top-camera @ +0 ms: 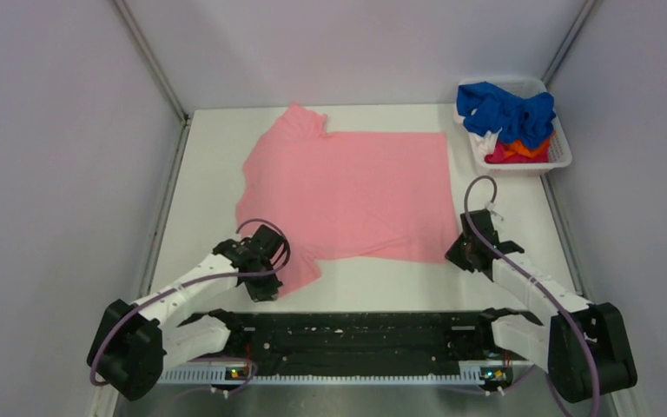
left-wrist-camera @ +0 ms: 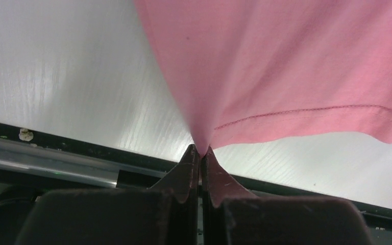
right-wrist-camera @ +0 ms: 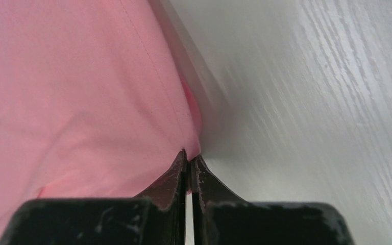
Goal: Fold and stack the t-shirts
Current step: Grab the side of the flattened tshirt closest away from the robot with both arms, then fold the flattened tshirt in 1/3 of the way
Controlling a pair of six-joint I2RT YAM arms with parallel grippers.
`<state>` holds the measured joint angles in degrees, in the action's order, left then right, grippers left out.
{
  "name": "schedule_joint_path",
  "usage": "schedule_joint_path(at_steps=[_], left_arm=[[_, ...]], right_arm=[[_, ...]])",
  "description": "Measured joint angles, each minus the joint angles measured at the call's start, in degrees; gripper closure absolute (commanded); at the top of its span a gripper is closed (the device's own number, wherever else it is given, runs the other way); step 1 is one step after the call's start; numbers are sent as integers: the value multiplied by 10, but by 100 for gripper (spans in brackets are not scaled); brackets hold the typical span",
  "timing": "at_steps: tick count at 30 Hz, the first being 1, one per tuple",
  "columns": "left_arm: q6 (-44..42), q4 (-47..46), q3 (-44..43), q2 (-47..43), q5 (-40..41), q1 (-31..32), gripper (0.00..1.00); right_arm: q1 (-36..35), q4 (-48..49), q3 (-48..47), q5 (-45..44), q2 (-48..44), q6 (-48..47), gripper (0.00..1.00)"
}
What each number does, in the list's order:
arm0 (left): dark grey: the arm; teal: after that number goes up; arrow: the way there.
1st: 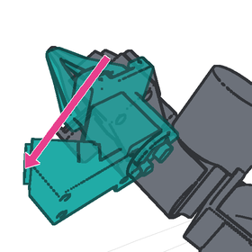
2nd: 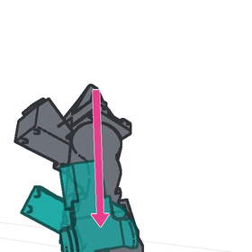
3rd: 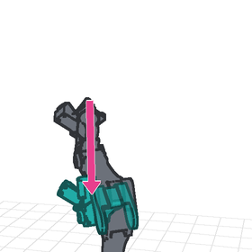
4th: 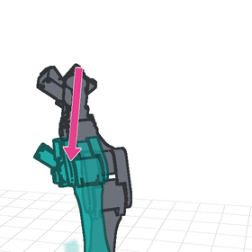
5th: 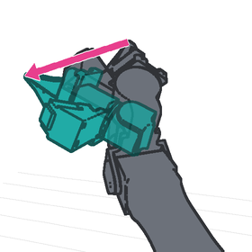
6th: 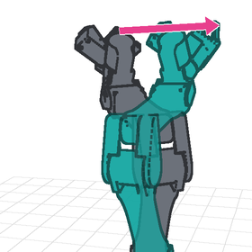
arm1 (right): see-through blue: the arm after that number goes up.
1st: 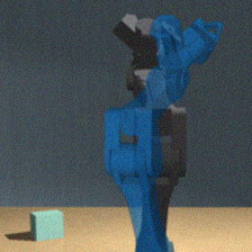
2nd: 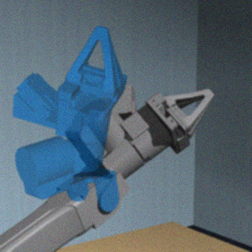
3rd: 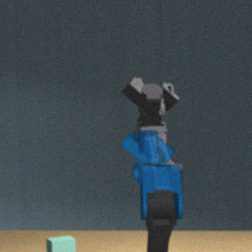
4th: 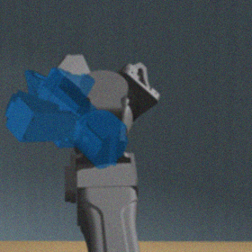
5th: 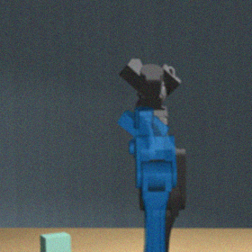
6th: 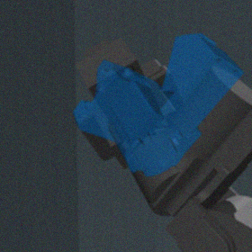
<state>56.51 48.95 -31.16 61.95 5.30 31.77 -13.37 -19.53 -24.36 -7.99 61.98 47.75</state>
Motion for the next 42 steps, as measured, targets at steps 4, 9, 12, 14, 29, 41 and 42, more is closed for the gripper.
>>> schedule_joint_path(at_steps=[4, 9, 12, 14, 29, 41, 42], left_arm=[[9, 37, 0, -44, -13, 1, 100], [7, 54, 0, -94, -45, 2, 100], [-3, 33, 0, -95, -74, 2, 100], [-11, 11, -7, -85, -89, 2, 100], [-106, -123, -210, 56, -85, -105, 100], [-166, -165, -344, 188, -99, -202, 100], [-169, -166, -355, 202, -103, -205, 100]], right_arm=[[0, -60, 0, -11, -47, 0, 100], [0, -94, 13, -5, -90, -3, 100], [0, -96, 15, 11, -90, -13, 100], [0, -96, 12, 22, -87, -22, 100], [9, -88, -142, 43, 21, -56, 100], [38, -67, -242, 53, 139, -77, 100], [40, -64, -246, 53, 148, -79, 100]])
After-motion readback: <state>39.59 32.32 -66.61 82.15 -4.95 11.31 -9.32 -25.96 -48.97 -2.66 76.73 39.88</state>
